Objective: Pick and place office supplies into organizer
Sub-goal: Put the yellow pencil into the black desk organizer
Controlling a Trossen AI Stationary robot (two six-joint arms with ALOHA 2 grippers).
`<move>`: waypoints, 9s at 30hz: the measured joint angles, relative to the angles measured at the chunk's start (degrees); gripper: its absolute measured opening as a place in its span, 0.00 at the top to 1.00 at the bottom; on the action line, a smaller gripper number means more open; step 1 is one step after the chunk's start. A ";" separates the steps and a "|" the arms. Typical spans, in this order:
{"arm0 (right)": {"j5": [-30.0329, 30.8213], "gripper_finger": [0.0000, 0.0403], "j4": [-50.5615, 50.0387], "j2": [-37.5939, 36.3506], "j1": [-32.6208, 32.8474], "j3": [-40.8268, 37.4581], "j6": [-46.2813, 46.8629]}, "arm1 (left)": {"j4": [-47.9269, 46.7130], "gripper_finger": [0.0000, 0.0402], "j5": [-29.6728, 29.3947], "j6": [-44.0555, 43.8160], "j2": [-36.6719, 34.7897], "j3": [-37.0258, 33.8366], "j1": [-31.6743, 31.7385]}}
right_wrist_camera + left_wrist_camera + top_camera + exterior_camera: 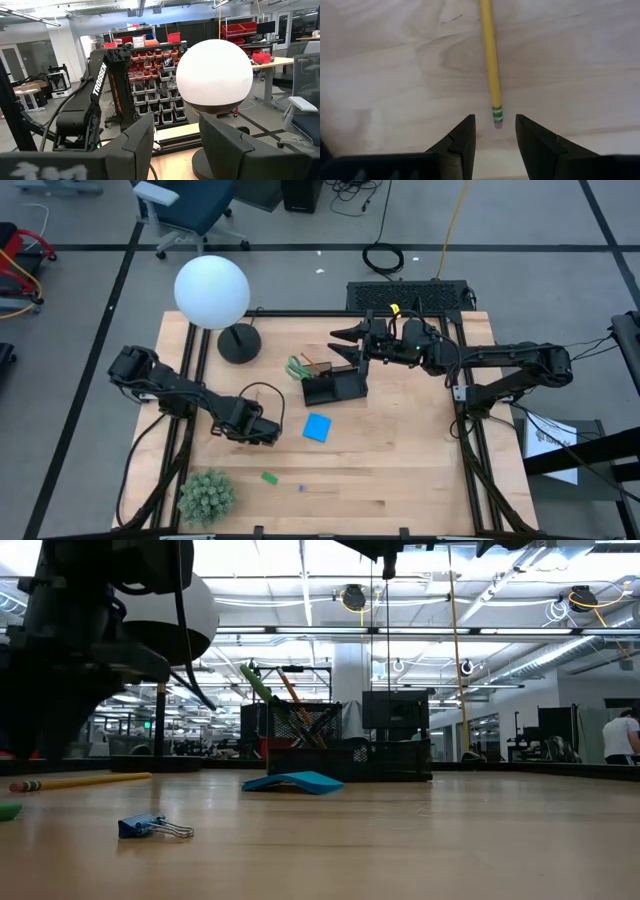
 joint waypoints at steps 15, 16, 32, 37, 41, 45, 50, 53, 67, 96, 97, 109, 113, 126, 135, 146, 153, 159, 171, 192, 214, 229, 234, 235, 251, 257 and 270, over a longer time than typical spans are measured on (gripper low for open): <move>0.00 0.64 0.00 0.00 0.01 0.00 0.00 | 10.14 0.67 0.28 -4.26 -0.26 -7.03 0.63; -0.02 0.63 0.00 0.00 0.00 0.00 0.00 | 10.80 0.67 0.25 -4.52 -0.33 -7.42 0.63; 0.00 0.64 0.00 0.02 0.00 0.00 0.00 | 12.34 0.73 -1.34 -4.54 -0.15 -8.03 1.48; -0.02 0.64 0.00 0.02 0.00 0.00 0.00 | 12.36 0.87 -2.30 -4.30 -0.13 -8.05 1.48; -0.02 0.63 0.00 0.02 0.00 0.00 0.00 | 12.57 0.98 -2.77 -3.64 -0.15 -7.99 1.48; 0.00 0.64 0.00 0.02 0.00 0.00 -0.01 | 12.06 0.97 -2.87 -3.42 -0.09 -7.99 1.51; -0.02 0.64 0.00 0.02 0.00 0.00 0.00 | 11.94 0.99 -2.85 -2.62 -0.09 -7.99 1.51; -0.02 0.64 0.00 0.02 0.00 0.00 0.00 | 11.90 0.99 -2.68 -1.97 -0.09 -7.99 1.55; -0.02 0.63 0.00 0.02 0.00 0.00 0.00 | 11.17 1.00 -3.59 0.21 -2.76 -8.30 1.55; -0.02 0.63 -0.04 0.02 0.01 0.00 0.00 | 10.04 1.00 -10.07 8.16 -13.94 -8.14 1.58; 0.00 0.63 -0.04 0.02 0.00 0.00 0.00 | 10.04 1.00 -10.28 8.58 -14.43 -8.14 1.66; -0.02 0.63 0.20 0.02 0.01 0.00 0.01 | 10.35 1.00 -14.07 13.63 -22.82 -8.12 1.66; -0.02 0.63 0.64 0.02 0.00 0.00 1.42 | 10.38 1.00 -16.10 14.54 -26.19 -8.12 1.71; -0.02 0.64 3.08 0.04 0.02 0.00 11.51 | 15.28 1.00 -15.81 17.93 -35.08 -8.10 1.70; 0.16 0.64 3.56 0.07 -0.02 0.02 10.75 | 21.11 1.00 -14.83 19.36 -37.69 -8.08 1.87; 4.54 0.65 4.69 0.02 -0.07 0.02 9.00 | 34.09 1.00 -9.69 24.88 -38.97 -7.97 5.84; 4.47 0.62 7.98 0.02 2.23 0.02 -5.12 | 41.38 1.00 -4.80 24.96 -39.19 -7.99 9.53; 4.97 0.59 9.37 0.02 5.78 0.02 -22.15 | 44.84 1.00 -0.13 24.09 -39.18 -7.99 12.16; 20.50 0.49 5.13 0.00 12.63 0.02 -59.59 | 52.46 1.00 6.19 21.06 -39.19 -7.99 15.74; 21.09 0.45 -4.41 0.00 15.26 0.02 -82.42 | 61.34 1.00 10.69 13.45 -35.01 -7.97 16.53; 17.52 0.45 -3.15 2.34 15.28 0.06 -82.76 | 75.92 1.00 20.76 11.21 -17.24 1.09 20.76; 23.83 0.59 -2.03 2.80 15.61 0.07 -82.19 | 76.14 1.00 23.05 12.21 -10.86 6.70 20.98; 24.09 0.82 -0.77 2.80 15.58 0.07 -71.79 | 76.64 1.00 22.96 12.21 -10.82 6.70 21.26; 24.06 0.87 -0.77 2.80 15.58 0.07 -68.96 | 77.23 1.00 22.71 12.19 -10.82 6.70 21.26; 24.09 0.99 0.51 2.73 13.97 0.04 -39.78 | 77.63 1.00 20.17 21.44 -10.94 6.63 23.96; 24.04 0.99 0.35 2.78 11.58 0.04 -24.80 | 77.49 1.00 19.38 29.19 -12.63 6.66 25.38; 12.10 1.00 -0.69 6.65 4.15 0.03 -9.06 | 66.91 1.00 10.68 51.26 -21.36 6.73 22.91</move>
